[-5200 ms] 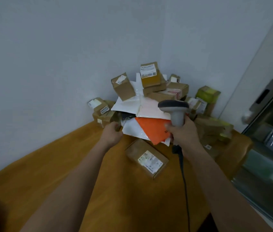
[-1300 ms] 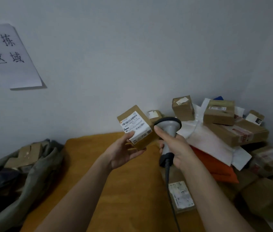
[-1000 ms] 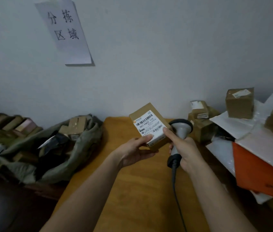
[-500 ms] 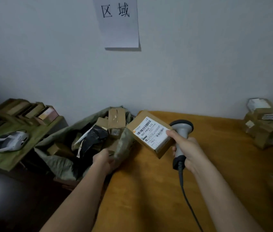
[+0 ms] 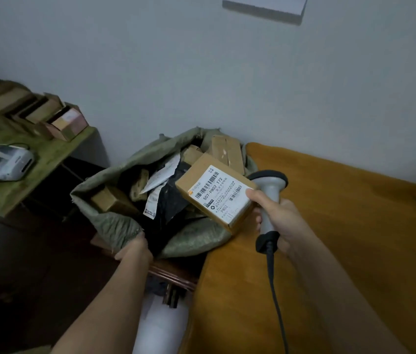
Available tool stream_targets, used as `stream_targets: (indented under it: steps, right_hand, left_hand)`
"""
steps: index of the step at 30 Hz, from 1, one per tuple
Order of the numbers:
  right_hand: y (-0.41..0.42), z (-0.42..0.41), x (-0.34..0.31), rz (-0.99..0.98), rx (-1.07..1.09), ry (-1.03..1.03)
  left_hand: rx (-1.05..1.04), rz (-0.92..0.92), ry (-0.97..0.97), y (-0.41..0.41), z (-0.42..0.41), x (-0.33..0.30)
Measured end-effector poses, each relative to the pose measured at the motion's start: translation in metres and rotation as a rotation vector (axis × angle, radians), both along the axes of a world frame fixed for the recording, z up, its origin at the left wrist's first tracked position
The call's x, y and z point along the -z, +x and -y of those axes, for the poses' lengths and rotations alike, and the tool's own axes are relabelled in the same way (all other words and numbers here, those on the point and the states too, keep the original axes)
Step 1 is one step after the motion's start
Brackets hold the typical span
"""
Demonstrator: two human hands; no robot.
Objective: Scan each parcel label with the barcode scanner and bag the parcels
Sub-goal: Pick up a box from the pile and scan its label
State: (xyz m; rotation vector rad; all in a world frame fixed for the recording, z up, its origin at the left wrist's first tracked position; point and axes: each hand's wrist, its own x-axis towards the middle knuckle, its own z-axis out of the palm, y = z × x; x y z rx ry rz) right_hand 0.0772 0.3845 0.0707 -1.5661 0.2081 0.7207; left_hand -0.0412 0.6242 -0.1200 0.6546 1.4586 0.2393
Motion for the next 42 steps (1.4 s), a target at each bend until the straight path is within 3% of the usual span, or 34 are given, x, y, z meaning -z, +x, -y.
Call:
stream_targets:
  steps: [1, 4, 11, 14, 21, 24, 27, 31, 35, 39, 42]
  right_hand:
    - [0.0, -0.007, 0.001, 0.01, -0.013, 0.002]
    - [0.0, -0.029, 0.003, 0.037, -0.041, 0.017]
    - [-0.008, -0.101, 0.014, 0.082, -0.047, 0.097]
    - [-0.013, -0.117, 0.027, 0.122, -0.056, 0.047]
    - [-0.008, -0.103, 0.036, 0.07, -0.019, 0.006]
    - [0.001, -0.089, 0.034, 0.075, 0.013, -0.028]
    - [0.009, -0.071, 0.033, 0.085, 0.07, -0.067]
    - [0.014, -0.052, 0.034, 0.057, 0.133, -0.088]
    - [0.013, -0.043, 0.033, 0.018, 0.173, -0.074]
    - [0.013, -0.034, 0.031, 0.047, 0.17, -0.075]
    - [0.015, -0.027, 0.028, 0.037, 0.185, -0.063]
  left_hand:
    - [0.017, -0.019, 0.003, -0.005, -0.002, -0.001]
    - [-0.18, 0.013, 0.003, -0.018, -0.013, 0.01]
    - [0.115, 0.253, 0.025, -0.039, -0.014, -0.066]
    - [0.199, 0.256, 0.073, -0.044, -0.023, -0.086]
    - [0.205, 0.05, 0.086, -0.047, -0.016, -0.084]
    - [0.124, 0.146, 0.023, -0.042, -0.009, -0.091]
    - [0.16, 0.118, 0.01, -0.039, -0.007, -0.096]
    - [0.159, 0.33, -0.051, -0.02, -0.018, -0.115]
    - [0.4, -0.052, 0.108, -0.009, -0.011, -0.101]
    - [0.602, -0.27, 0.232, -0.01, -0.001, -0.086]
    - [0.945, -0.594, 0.625, -0.008, 0.003, -0.092]
